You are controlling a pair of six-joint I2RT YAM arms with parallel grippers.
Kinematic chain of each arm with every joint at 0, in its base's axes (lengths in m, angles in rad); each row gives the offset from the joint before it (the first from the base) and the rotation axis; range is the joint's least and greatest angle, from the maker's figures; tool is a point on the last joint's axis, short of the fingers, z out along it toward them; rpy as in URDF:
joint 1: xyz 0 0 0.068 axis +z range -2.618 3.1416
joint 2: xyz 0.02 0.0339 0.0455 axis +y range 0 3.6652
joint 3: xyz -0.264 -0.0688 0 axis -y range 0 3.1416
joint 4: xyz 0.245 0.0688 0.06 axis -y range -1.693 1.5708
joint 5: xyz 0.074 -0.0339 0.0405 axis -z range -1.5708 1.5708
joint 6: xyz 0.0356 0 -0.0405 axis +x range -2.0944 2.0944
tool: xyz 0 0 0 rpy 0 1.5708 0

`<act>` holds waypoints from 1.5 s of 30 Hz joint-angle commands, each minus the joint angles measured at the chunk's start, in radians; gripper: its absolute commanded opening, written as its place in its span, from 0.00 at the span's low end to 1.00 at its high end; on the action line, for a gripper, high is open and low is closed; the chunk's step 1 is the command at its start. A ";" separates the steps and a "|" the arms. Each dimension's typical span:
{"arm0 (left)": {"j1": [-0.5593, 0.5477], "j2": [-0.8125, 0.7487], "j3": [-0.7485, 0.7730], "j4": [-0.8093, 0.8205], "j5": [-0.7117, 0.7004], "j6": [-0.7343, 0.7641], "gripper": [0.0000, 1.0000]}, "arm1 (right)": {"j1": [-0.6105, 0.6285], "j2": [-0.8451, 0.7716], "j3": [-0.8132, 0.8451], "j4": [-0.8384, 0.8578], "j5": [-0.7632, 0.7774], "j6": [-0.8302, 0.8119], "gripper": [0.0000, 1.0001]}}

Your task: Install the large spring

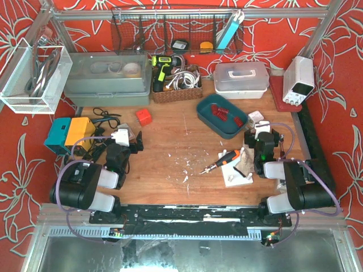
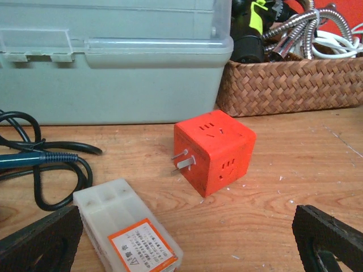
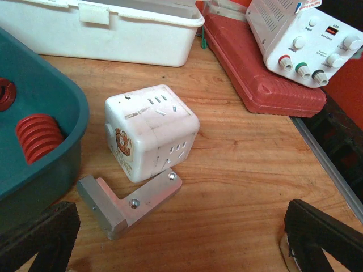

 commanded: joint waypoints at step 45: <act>0.012 -0.800 0.223 -0.983 0.279 -0.694 1.00 | -0.005 -0.539 0.528 -1.419 -0.200 0.606 0.99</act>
